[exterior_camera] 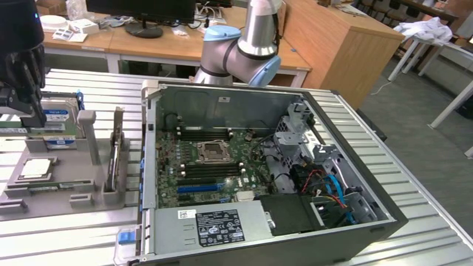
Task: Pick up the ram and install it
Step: 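Pick up the ram and move it above insertion slot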
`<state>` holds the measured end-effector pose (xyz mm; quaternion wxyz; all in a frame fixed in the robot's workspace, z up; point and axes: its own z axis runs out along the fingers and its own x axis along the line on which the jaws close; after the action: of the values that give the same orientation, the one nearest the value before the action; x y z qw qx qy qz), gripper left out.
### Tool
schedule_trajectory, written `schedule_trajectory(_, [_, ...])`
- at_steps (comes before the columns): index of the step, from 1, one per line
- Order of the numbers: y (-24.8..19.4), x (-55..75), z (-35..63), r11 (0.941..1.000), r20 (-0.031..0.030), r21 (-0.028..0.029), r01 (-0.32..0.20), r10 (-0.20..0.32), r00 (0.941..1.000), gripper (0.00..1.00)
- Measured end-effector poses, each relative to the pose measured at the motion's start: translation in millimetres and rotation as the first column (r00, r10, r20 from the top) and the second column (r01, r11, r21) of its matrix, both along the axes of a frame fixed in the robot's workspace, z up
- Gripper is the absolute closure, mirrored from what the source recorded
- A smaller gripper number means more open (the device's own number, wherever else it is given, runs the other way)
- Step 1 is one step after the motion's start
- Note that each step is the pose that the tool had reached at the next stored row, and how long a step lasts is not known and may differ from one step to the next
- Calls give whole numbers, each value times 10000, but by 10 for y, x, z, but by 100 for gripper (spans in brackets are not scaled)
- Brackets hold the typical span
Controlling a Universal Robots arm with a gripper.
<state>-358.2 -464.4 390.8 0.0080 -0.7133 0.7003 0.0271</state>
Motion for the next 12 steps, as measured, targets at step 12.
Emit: schedule_trajectory(12, [0,10,121,10000,-2,-1,0,0,10000,88])
